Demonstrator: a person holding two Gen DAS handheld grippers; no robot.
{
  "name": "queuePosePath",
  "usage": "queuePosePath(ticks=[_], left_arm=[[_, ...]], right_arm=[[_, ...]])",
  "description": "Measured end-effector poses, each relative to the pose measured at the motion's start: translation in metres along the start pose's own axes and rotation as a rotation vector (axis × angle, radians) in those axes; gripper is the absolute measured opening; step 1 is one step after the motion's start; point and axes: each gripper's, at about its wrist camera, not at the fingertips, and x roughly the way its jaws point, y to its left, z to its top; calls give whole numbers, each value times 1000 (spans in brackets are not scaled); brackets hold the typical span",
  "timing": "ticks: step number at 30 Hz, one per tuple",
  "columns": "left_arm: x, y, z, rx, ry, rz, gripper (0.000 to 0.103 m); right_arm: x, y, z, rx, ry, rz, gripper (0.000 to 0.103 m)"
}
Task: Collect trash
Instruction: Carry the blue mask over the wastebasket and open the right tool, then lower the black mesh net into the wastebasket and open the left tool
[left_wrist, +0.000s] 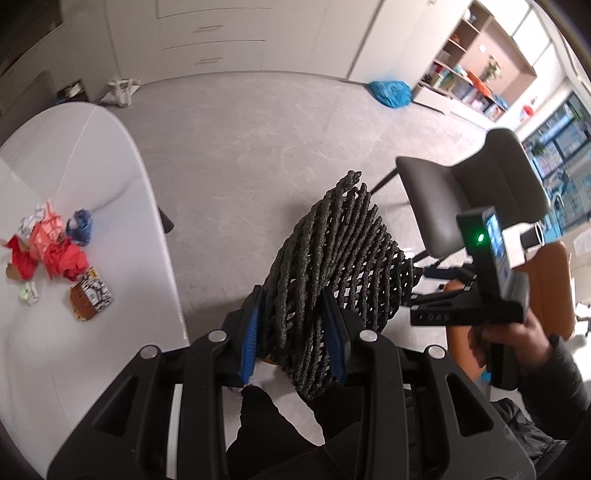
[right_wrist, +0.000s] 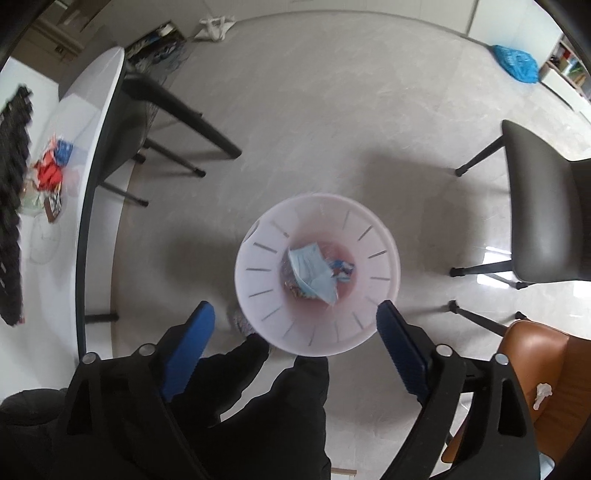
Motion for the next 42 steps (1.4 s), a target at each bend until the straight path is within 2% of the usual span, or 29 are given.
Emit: queuePosePath(ticks=[6,13,17,20,24,33,36,42], left_arm=[[10,-23,4,65,26,-29,31],[29,-57,12,173,67,-62,33],[34,-74,13,220,67,-60,66],[31,-84,12,257,56,-57,79],[27,-91,11,280,47,-60,84],[21,-85,11,251,30,-53,86],[16,-73,11,207,17,-32,90],[-21,-31,8,68,-88,57,95]], right_arm=[[-24,-18,1,58,-46,-10,96],[-39,-44,-1,100,-88,-67,97],[-45,-58,-3,131,-103,-87,97],[-48,-66,-6,154,-114,-93,97],[-49,-69,-8,164,-115,-96,97],[-52,-58,-5,143,-118,-91,97],[-55,-47,0,127,-134,-76,97],[-63,5,20,53,-184,15,98]])
